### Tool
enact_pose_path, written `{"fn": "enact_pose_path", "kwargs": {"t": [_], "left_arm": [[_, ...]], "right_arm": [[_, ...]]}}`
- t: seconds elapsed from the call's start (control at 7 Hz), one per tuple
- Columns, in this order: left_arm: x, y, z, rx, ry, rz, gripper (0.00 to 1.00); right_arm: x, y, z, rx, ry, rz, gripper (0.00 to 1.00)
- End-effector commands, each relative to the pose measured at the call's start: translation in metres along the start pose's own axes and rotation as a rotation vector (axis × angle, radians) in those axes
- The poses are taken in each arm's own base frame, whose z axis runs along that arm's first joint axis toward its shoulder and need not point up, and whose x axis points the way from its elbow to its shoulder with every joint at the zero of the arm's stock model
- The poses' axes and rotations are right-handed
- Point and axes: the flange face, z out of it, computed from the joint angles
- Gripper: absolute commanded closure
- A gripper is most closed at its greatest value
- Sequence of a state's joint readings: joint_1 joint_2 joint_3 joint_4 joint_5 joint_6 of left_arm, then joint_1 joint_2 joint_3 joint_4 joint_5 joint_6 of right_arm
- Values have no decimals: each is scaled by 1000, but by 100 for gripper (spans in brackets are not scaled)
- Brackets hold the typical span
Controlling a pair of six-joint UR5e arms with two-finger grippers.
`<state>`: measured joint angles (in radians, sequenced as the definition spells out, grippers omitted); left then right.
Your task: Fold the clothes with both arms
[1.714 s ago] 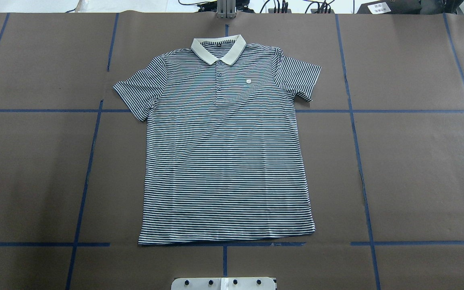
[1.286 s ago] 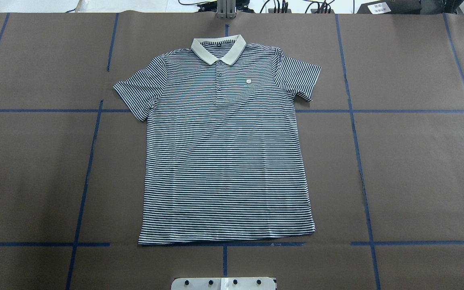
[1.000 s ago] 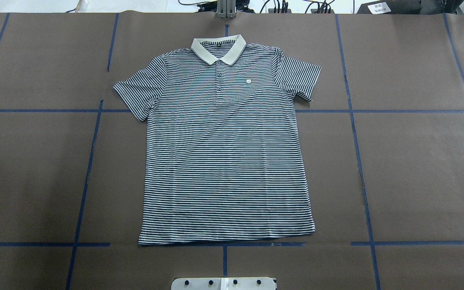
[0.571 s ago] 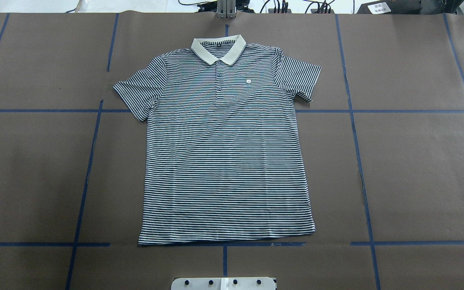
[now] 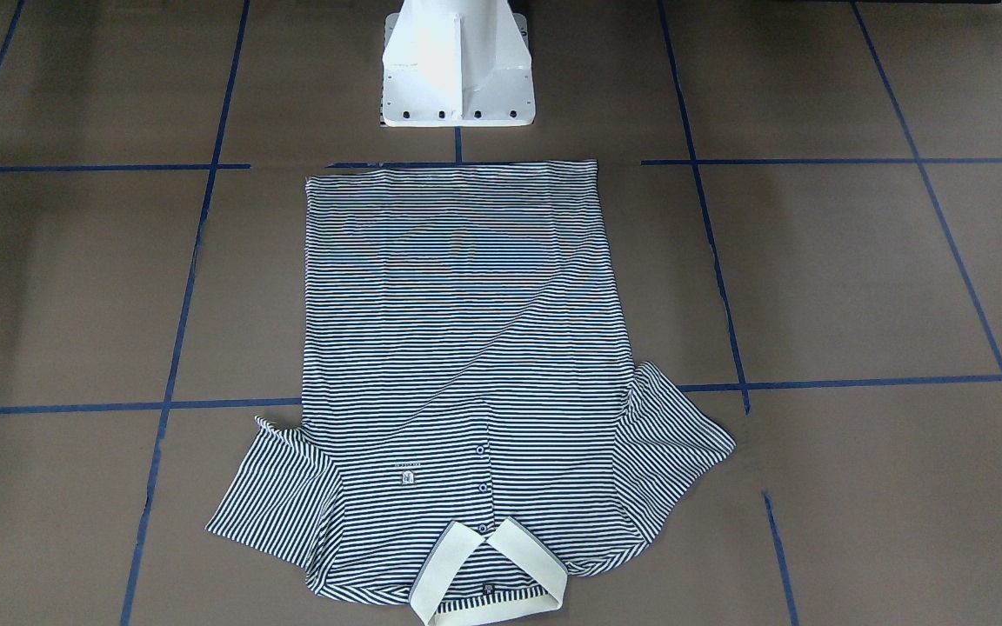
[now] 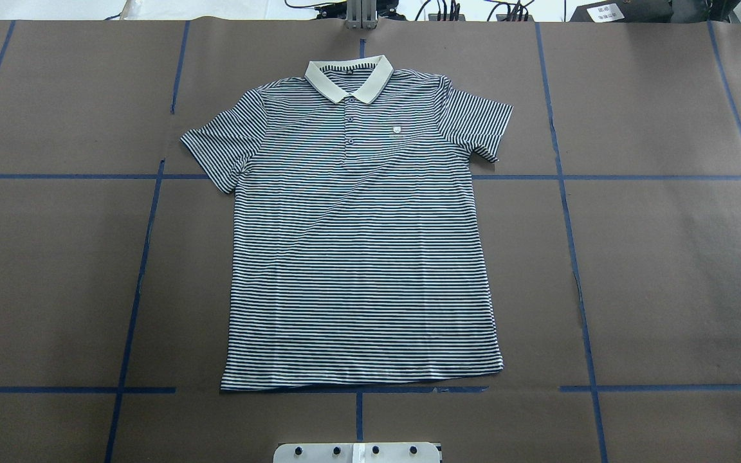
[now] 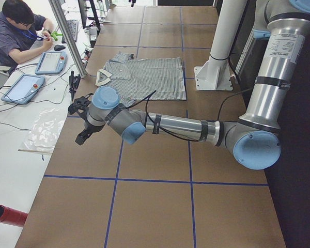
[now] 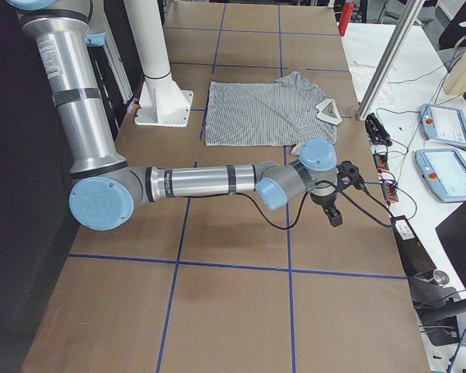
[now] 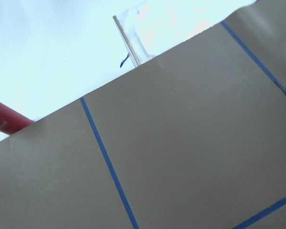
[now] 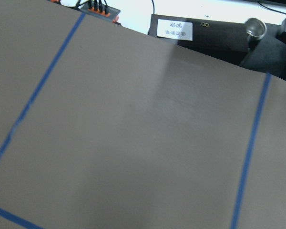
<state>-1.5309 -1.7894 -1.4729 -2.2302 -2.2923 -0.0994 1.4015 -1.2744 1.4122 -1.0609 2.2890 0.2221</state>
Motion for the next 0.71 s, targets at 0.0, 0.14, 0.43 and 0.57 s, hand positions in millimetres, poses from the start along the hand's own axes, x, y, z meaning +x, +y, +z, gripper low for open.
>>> {"fn": "enact_pose_path", "kwargs": {"t": [0.0, 0.14, 0.43, 0.57], "left_arm": [[4, 0, 2, 17, 7, -9, 0], [5, 0, 0, 20, 9, -6, 0], [6, -1, 0, 22, 9, -4, 0], [6, -1, -1, 22, 11, -3, 0]], "right_arm": [[-162, -74, 62, 47, -7, 170, 1], [-225, -102, 96, 65, 14, 216, 2], [-263, -114, 137, 80, -51, 254, 10], [-279, -99, 167, 112, -60, 296, 15]]}}
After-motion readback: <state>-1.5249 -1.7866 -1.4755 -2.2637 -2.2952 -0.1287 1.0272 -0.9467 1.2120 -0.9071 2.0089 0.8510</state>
